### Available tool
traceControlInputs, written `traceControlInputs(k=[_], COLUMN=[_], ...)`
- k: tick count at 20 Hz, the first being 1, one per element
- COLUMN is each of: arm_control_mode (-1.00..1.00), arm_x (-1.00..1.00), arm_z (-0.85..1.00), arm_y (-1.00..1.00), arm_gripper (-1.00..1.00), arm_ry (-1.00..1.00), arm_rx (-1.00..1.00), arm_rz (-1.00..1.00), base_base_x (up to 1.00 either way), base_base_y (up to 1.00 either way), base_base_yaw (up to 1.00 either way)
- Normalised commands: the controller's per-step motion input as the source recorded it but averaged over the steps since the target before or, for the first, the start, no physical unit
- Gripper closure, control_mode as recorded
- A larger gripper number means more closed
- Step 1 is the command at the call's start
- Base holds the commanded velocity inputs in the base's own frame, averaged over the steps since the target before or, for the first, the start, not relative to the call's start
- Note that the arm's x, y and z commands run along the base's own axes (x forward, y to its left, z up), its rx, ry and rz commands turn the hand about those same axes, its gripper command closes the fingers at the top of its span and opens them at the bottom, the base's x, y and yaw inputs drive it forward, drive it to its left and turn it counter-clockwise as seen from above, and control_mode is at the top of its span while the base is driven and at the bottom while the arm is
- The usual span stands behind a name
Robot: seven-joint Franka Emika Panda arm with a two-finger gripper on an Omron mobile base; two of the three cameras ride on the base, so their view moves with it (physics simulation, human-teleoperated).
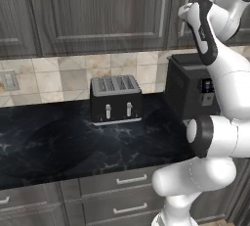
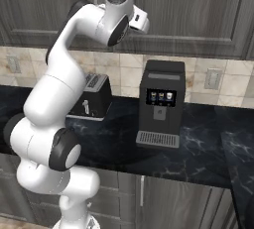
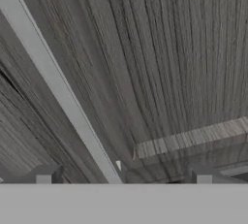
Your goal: Open the cabinet. Pick the soap dispenser and place it next to the sink. Then close the cabinet.
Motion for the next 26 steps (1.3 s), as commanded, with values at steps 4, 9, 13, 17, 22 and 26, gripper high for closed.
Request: traceControlInputs(k=[4,9,13,17,22,26], arm_control_mode=[-1.00,-1.00,-1.00,-1.00,-1.00,-1.00], arm_x=[0.00,0.00,0.00,0.00,0.09,0.15], arm_z=[0.00,0.00,0.00,-0.01,-0.20,-0.29], arm_y=[0.00,0.09,0.19,0.11,0.02,0.00], arm_gripper=[-1.00,-1.00,-1.00,-1.00,-1.00,-1.00], arm_ry=[-0.01,-0.02,-0.07,-0.10,-0.08,-0.05], arm_rx=[0.04,0.02,0.03,0.03,0.00,0.00], arm_rz=[0.00,0.00,0.00,0.00,0.00,0.00], base_base_x=[0.00,0.00,0.00,0.00,0.00,0.00], base_base_y=[0.00,0.00,0.00,0.00,0.00,0.00], base_base_yaw=[0.00,0.00,0.00,0.00,0.00,0.00])
